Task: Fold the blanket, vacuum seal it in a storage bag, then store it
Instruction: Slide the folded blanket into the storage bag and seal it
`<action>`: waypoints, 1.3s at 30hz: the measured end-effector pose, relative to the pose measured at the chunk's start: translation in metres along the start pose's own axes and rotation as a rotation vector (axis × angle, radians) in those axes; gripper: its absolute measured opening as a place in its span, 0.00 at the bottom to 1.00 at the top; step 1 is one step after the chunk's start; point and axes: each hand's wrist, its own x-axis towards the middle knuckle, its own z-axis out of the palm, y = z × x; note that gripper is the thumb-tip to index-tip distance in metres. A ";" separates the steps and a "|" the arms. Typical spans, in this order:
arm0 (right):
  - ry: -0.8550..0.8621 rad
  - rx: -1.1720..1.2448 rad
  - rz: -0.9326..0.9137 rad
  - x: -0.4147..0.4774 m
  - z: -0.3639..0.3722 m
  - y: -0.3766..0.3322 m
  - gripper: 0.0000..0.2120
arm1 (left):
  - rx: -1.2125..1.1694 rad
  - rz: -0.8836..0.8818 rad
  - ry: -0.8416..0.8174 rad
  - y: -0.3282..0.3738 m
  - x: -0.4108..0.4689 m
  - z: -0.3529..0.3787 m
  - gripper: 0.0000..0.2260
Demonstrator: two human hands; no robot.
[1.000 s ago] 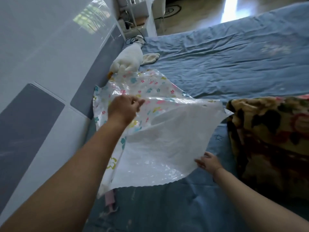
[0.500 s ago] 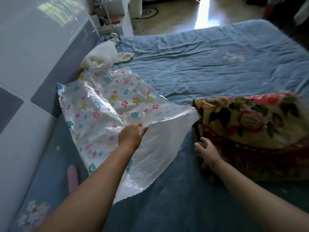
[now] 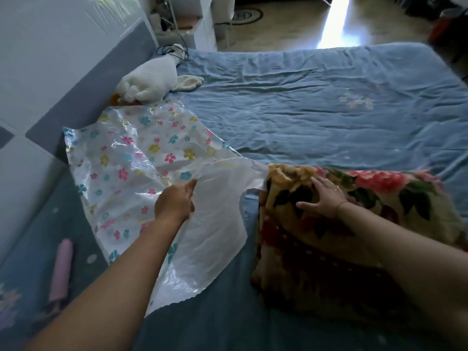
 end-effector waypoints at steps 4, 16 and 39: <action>-0.043 0.022 -0.046 0.046 -0.017 0.008 0.50 | -0.050 -0.062 0.190 0.000 0.015 0.002 0.18; -0.442 -0.017 -0.018 0.166 -0.017 -0.001 0.57 | -0.023 0.200 0.297 0.017 0.108 0.027 0.18; -1.123 0.101 0.149 0.206 0.041 0.012 0.44 | -0.078 0.188 0.144 0.013 0.142 0.060 0.14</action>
